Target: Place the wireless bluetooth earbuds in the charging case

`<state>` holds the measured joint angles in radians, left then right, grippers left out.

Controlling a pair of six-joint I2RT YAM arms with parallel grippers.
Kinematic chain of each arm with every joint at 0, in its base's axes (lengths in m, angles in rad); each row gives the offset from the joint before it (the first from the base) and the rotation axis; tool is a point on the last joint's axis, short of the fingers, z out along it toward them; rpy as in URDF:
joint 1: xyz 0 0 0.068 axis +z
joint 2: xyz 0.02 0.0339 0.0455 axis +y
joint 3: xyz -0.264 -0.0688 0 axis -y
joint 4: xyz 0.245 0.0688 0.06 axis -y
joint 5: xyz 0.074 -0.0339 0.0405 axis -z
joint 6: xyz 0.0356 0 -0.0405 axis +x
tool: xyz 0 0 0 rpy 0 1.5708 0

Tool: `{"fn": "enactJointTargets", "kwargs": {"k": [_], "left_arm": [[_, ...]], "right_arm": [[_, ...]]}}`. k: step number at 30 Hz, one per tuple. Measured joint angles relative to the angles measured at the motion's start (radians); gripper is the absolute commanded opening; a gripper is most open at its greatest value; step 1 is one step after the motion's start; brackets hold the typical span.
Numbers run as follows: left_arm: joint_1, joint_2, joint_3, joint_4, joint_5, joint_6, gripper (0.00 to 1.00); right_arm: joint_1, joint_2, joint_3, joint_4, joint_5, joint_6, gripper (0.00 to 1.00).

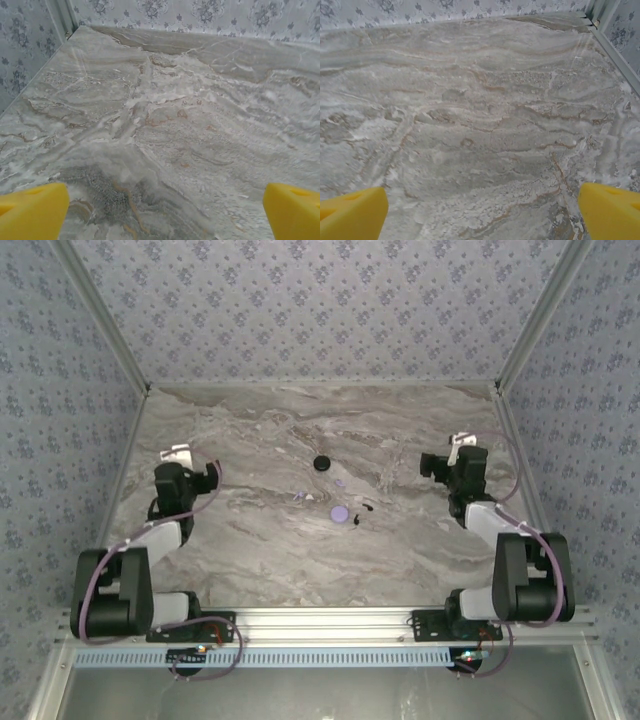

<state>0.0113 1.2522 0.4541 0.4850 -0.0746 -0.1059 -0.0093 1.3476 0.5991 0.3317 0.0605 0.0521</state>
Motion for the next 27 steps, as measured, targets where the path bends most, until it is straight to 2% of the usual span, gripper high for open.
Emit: {"fn": "enactJointTargets", "kwargs": {"k": [4,7,11,14,17,20,24,27], "left_arm": [[-0.021,-0.083,0.105,-0.196,0.011,-0.089,0.99],[-0.077,-0.121,0.147,-0.309,0.046,-0.161,0.99],[-0.207,-0.126,0.180,-0.439,0.112,-0.234,0.98],[-0.325,-0.098,0.229,-0.534,0.144,-0.256,0.92],[-0.422,-0.030,0.303,-0.591,0.196,-0.268,0.81],[-0.481,0.054,0.367,-0.621,0.240,-0.280,0.69],[-0.555,0.183,0.452,-0.663,0.274,-0.290,0.48],[-0.596,0.279,0.511,-0.677,0.302,-0.302,0.39]], "right_arm": [[0.030,-0.013,0.113,-0.204,-0.018,0.050,1.00],[0.069,-0.016,0.147,-0.320,-0.053,0.084,1.00],[0.122,-0.018,0.178,-0.459,-0.163,0.123,1.00],[0.168,-0.018,0.201,-0.522,-0.247,0.132,0.99],[0.225,-0.018,0.209,-0.568,-0.317,0.141,0.91],[0.273,-0.018,0.209,-0.607,-0.366,0.156,0.79],[0.334,-0.018,0.209,-0.650,-0.392,0.172,0.56],[0.376,-0.018,0.209,-0.666,-0.402,0.191,0.42]]}}
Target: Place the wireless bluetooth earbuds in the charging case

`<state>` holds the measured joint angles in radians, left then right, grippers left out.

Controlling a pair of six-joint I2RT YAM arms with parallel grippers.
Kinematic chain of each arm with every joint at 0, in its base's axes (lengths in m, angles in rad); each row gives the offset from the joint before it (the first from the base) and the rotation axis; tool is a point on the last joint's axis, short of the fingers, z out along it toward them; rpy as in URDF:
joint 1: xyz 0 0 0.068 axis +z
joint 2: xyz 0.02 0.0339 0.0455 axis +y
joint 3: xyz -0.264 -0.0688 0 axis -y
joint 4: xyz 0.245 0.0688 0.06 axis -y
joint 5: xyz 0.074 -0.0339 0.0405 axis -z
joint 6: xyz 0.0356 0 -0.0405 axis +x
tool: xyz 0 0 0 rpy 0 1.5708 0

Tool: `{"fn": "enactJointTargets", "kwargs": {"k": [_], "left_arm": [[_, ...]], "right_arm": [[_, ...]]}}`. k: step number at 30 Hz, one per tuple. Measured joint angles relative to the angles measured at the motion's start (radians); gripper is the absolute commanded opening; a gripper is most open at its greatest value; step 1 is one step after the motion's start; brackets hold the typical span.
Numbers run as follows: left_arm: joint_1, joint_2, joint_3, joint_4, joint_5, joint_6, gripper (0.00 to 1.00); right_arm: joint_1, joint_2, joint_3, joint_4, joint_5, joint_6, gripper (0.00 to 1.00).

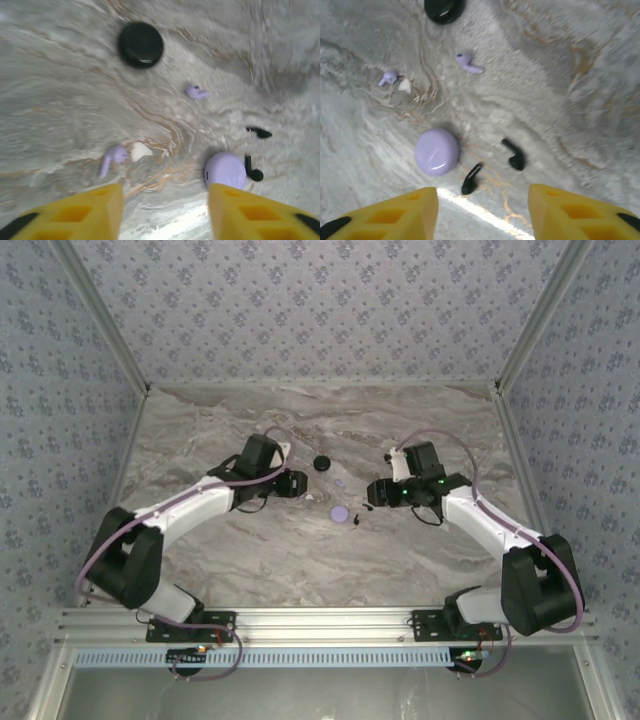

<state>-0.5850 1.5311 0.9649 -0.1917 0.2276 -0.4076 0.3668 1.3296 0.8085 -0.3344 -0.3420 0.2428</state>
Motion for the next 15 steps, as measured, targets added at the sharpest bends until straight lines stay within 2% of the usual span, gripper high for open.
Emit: {"fn": "enactJointTargets", "kwargs": {"k": [4,6,15], "left_arm": [[-0.040,0.114,0.068,-0.022,0.026,-0.016,0.31],[-0.058,0.165,0.099,-0.031,0.034,-0.023,0.26],[-0.092,0.288,0.158,-0.034,0.077,-0.066,0.16]], "right_arm": [[0.046,0.013,0.000,-0.002,-0.016,0.023,0.30],[0.073,0.029,-0.001,0.001,-0.019,0.039,0.27],[0.151,0.149,-0.002,0.060,-0.026,0.114,0.17]]}}
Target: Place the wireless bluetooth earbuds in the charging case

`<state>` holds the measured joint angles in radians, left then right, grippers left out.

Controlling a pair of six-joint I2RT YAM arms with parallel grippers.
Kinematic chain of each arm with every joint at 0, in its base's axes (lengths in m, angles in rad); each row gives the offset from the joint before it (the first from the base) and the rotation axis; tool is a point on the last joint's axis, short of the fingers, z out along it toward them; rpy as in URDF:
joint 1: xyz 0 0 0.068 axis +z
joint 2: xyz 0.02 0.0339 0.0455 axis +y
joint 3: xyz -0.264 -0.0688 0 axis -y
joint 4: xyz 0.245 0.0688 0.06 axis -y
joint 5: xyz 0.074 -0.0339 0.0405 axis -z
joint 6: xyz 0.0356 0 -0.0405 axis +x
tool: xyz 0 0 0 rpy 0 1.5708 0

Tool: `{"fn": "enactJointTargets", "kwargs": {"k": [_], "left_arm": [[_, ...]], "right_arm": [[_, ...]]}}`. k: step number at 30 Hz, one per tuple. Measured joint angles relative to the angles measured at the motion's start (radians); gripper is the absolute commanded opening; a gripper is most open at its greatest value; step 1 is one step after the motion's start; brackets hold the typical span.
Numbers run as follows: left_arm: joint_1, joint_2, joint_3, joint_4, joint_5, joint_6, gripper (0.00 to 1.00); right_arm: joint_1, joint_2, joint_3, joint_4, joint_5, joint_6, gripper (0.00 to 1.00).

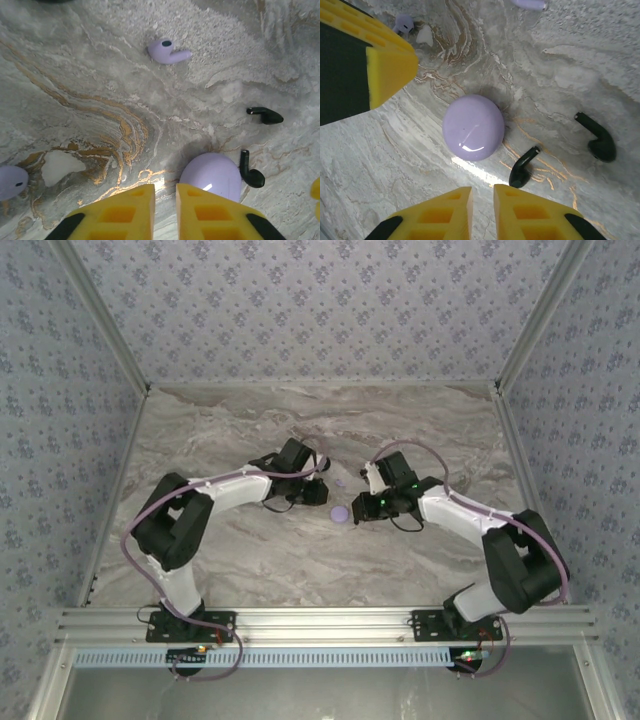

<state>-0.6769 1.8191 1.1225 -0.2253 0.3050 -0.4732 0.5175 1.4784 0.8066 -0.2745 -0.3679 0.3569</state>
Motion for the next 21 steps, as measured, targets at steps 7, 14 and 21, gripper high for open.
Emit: {"fn": "enactJointTargets", "kwargs": {"k": [7,14,21], "left_arm": [[0.000,0.048,0.014,0.001,0.026,-0.019,0.13],[-0.008,0.069,0.016,0.004,0.039,-0.035,0.12],[-0.013,0.070,0.016,0.011,0.043,-0.041,0.12]], "right_arm": [[0.034,0.080,0.002,0.047,-0.008,0.047,0.13],[0.048,0.130,0.021,0.047,-0.003,0.073,0.11],[0.055,0.169,0.060,0.047,0.020,0.077,0.10]]}}
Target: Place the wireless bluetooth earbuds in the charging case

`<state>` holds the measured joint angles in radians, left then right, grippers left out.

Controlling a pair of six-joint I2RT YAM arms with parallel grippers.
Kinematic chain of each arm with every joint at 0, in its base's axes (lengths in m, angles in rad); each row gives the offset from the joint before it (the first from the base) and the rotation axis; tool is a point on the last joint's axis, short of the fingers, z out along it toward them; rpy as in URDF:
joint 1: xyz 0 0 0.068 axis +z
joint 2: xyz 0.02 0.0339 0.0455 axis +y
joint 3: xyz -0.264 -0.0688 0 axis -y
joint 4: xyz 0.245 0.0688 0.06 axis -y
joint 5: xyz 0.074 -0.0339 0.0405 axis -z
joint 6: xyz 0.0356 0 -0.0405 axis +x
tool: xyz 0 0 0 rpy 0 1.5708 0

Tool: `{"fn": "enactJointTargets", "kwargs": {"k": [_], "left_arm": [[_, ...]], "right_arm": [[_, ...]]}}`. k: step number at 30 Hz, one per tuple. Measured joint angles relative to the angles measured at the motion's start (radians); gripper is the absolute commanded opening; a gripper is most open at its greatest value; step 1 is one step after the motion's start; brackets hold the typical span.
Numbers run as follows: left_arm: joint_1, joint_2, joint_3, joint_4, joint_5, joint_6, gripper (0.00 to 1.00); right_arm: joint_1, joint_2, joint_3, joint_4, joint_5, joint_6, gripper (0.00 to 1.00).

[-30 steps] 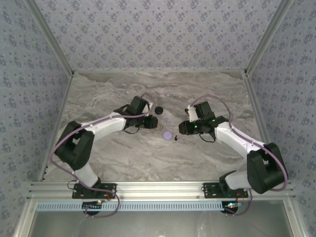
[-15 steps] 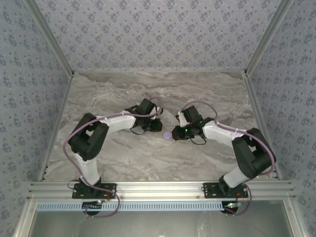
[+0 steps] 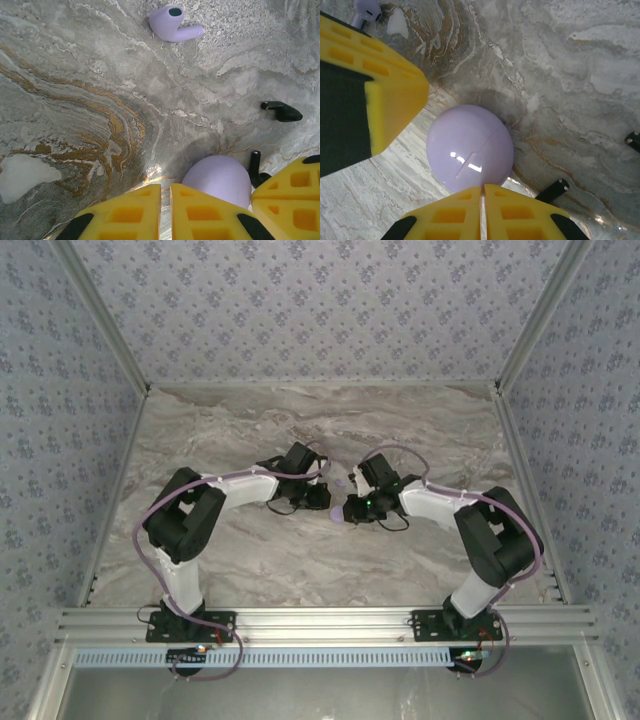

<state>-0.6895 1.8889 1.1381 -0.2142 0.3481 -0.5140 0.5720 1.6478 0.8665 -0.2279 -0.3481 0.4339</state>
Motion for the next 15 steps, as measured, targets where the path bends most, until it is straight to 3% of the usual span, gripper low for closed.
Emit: {"fn": "enactJointTargets", "kwargs": {"k": [15], "left_arm": [[-0.024,-0.002,-0.006,-0.027,-0.039,-0.020,0.13]], "right_arm": [[0.011,0.069,0.092,-0.045,0.061,-0.005,0.10]]}}
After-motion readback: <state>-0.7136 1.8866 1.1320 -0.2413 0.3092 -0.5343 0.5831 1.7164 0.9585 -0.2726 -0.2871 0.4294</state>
